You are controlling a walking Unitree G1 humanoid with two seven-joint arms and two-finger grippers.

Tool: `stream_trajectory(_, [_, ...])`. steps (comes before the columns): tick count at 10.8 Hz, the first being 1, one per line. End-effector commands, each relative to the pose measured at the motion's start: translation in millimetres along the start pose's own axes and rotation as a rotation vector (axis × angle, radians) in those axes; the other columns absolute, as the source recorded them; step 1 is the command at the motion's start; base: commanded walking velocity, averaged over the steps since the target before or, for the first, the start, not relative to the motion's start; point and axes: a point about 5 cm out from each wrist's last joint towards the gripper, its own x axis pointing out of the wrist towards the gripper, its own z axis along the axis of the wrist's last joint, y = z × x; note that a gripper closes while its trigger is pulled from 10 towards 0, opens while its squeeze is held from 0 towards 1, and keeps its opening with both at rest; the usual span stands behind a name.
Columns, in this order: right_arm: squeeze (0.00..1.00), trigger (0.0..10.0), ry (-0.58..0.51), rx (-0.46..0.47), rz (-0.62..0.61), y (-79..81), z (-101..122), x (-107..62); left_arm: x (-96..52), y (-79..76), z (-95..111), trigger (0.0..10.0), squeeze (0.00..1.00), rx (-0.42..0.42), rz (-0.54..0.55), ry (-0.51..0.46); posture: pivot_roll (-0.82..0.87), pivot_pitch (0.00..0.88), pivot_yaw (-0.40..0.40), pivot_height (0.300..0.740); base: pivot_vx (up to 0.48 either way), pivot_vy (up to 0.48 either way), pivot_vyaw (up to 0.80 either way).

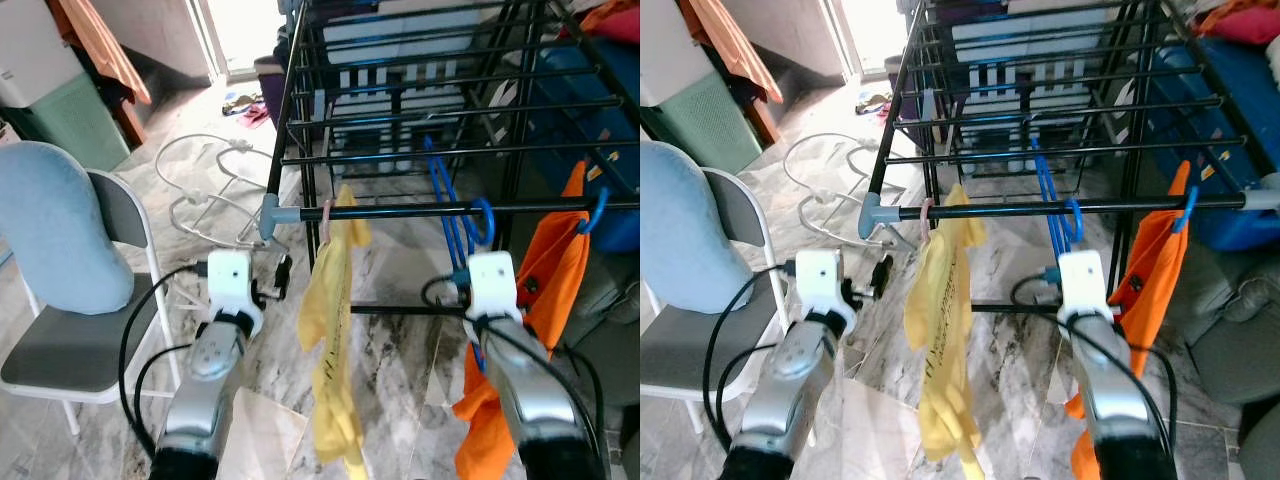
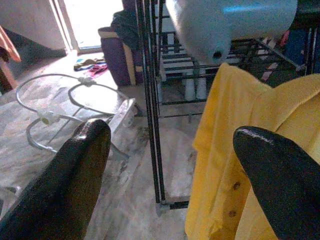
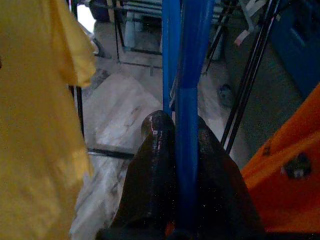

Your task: Hang hanger

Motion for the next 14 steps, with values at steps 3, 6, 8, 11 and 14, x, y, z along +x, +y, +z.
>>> stream_trajectory(3, [0.00,10.0,-0.030,0.037,-0.005,5.7,2,-12.0,-1.9,5.0,3,10.0,0.00,0.043,-0.010,-0.005,-0.29,0.000,0.142,0.740,0.000,0.000,0.00])
stream_trajectory(6, [0.00,10.0,-0.011,0.050,-0.008,1.2,-5,-21.6,1.2,3.0,14,10.0,0.00,0.059,-0.010,-0.043,-0.29,0.000,0.151,0.740,0.000,0.000,0.00])
stream_trajectory(8, [0.00,10.0,0.016,0.049,-0.013,-3.0,-13,-26.8,-1.1,4.2,20,10.0,0.00,0.090,0.018,-0.061,-0.29,0.000,0.148,0.740,0.000,0.000,0.00])
stream_trajectory(11, [0.00,10.0,0.015,0.059,-0.002,3.0,-10,-26.7,-3.0,5.4,15,10.0,0.00,0.117,0.023,-0.040,-0.28,0.000,0.151,0.740,0.000,0.000,0.00])
stream_trajectory(14, [0.00,10.0,0.008,0.061,0.002,4.4,-9,-25.7,-1.5,5.3,15,10.0,0.00,0.123,0.026,-0.037,-0.28,0.000,0.152,0.740,0.000,0.000,0.00])
